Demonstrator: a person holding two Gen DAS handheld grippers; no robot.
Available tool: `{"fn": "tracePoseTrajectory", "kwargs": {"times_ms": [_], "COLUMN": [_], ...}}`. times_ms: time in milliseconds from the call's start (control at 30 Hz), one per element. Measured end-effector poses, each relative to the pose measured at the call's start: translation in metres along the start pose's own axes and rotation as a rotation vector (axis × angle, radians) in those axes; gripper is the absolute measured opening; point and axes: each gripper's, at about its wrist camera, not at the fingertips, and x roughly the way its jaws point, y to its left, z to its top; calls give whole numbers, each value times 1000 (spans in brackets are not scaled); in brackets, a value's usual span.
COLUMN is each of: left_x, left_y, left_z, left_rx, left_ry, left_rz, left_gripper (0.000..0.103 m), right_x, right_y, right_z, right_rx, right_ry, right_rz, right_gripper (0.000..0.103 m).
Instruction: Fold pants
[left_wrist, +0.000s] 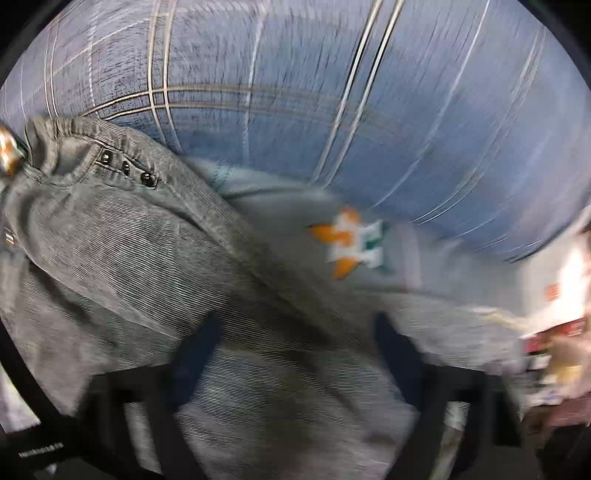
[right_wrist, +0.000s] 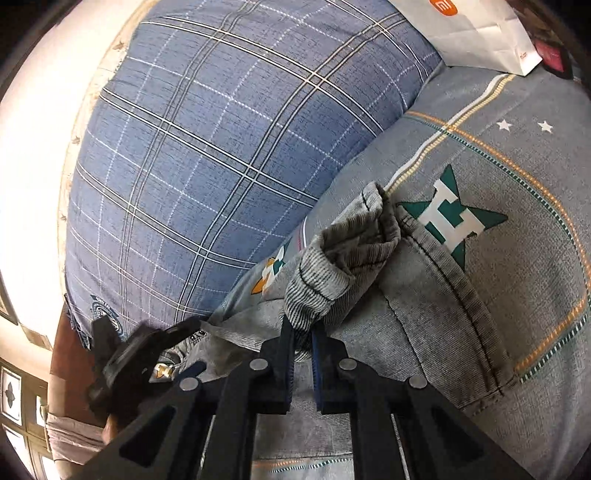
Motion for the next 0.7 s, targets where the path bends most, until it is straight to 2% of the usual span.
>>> {"fn": "tracePoseTrajectory", "kwargs": {"times_ms": [33,67,100,133,200,267,333,400,467,533,567,667,700], "left_x": [9,16,18,17,2,-23,-48,-69,-75,-60,-48,-21,-19], "left_y": [-1,-1,3,6,12,10,11,20,29,35,35,38,38], "left_z": [4,7,11,14,16,10,-2,-23,-50,-74,-81,-102,-104], "left_rx": [-16,-34,-67,-91,-146,-136,-132,-150,-144,-132,-129,-116,-117], "left_ry": [37,58,62,55,28,-38,-91,-124,-141,-100,-70,-10,-8], "left_rz": [-5,-6,3,4,-44,-80,-117,-188,-206,-199,-191,-154,-162], "left_gripper": [49,40,34,19,9,6,6,6,6,6,5,5,5], "right_x": [1,0,0,1,8,14,12,-5,-22,-30,-28,-13,-11], "right_y": [-4,-6,-8,-11,-18,-28,-32,-25,-15,-15,-20,-52,-60], "right_z": [3,4,5,6,12,19,30,38,36,27,19,-4,-8], "right_rx": [4,11,22,28,45,84,113,75,10,-28,-31,47,67], "right_ry": [-2,-1,6,13,46,69,68,18,-4,16,37,122,138], "right_rz": [5,12,23,27,27,48,130,207,224,181,125,-12,-22], "right_gripper": [9,9,9,9,9,9,9,9,9,9,9,9,9]}}
